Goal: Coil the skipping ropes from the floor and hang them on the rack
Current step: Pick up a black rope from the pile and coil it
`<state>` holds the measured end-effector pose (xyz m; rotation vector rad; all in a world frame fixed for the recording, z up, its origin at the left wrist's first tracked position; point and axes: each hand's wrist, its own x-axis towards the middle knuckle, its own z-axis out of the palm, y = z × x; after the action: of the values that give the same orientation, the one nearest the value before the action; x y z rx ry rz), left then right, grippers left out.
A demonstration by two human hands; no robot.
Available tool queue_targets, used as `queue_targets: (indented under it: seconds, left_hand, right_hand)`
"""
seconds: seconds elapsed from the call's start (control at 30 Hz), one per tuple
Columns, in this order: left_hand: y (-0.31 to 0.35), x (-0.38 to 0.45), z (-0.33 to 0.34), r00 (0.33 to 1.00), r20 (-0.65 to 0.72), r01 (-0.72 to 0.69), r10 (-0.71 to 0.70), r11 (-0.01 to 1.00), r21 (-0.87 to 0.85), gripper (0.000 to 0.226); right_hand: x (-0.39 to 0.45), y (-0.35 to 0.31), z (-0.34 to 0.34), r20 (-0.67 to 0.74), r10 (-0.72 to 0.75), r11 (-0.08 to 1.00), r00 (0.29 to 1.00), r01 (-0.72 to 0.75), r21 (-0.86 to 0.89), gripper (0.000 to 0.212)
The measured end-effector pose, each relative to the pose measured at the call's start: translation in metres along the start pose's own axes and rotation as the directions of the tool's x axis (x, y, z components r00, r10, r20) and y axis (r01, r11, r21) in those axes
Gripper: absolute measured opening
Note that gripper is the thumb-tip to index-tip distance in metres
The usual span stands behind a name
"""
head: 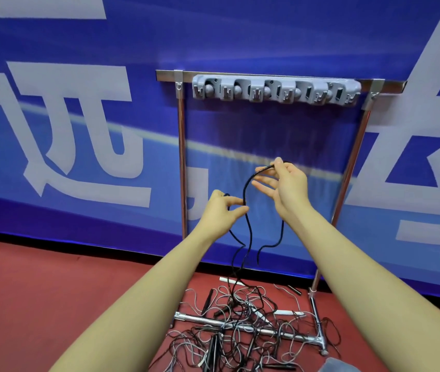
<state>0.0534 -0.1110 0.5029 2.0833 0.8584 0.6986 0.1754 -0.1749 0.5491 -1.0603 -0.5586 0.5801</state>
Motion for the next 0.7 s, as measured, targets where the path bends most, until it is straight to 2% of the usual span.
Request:
queue_targets:
  seconds: [0.1, 0.17, 0.23, 0.3, 0.37, 0.43, 0.57, 0.7]
  left_hand:
    - [0.006, 0.010, -0.001, 0.997, -0.072, -0.028, 0.027, 1.000, -0.013, 0.019]
    - [0.013, 0.014, -0.003, 0.991, -0.125, -0.052, 0.050, 0.999, -0.012, 0.017]
    - [0.020, 0.020, -0.006, 0.982, -0.177, -0.078, 0.072, 0.997, -0.027, 0.016]
    - [0.027, 0.025, -0.009, 0.974, -0.213, -0.083, 0.078, 0.996, -0.016, 0.016]
    - [0.032, 0.031, -0.013, 0.967, -0.237, -0.095, 0.098, 0.995, 0.020, 0.018]
    - [0.036, 0.032, -0.017, 0.958, -0.251, -0.133, 0.136, 0.991, 0.031, 0.019]
    - [0.030, 0.031, -0.012, 0.967, -0.228, -0.133, 0.117, 0.990, -0.052, 0.033]
    - [0.005, 0.016, -0.006, 0.994, -0.029, -0.101, 0.102, 0.994, 0.047, 0.036]
  right_hand:
    - [0.003, -0.002, -0.002, 0.038, 0.022, 0.998, 0.999, -0.024, 0.053, 0.027]
    - [0.006, 0.001, -0.009, 0.091, 0.046, 0.999, 0.995, -0.044, -0.018, 0.033]
    - [0.004, 0.011, -0.021, 0.146, 0.093, 0.967, 0.985, -0.054, -0.248, 0.029]
    - [-0.003, 0.026, -0.034, 0.245, 0.172, 0.859, 0.954, -0.023, -0.512, 0.017]
    - [-0.011, 0.039, -0.040, 0.335, 0.265, 0.765, 0.904, 0.015, -0.644, 0.008]
    - [-0.016, 0.045, -0.038, 0.342, 0.266, 0.768, 0.901, 0.016, -0.640, 0.006]
    - [-0.013, 0.039, -0.027, 0.233, 0.113, 0.876, 0.966, 0.014, -0.482, 0.009]
    - [-0.006, 0.023, -0.020, 0.139, 0.020, 0.952, 0.990, 0.024, -0.306, 0.012]
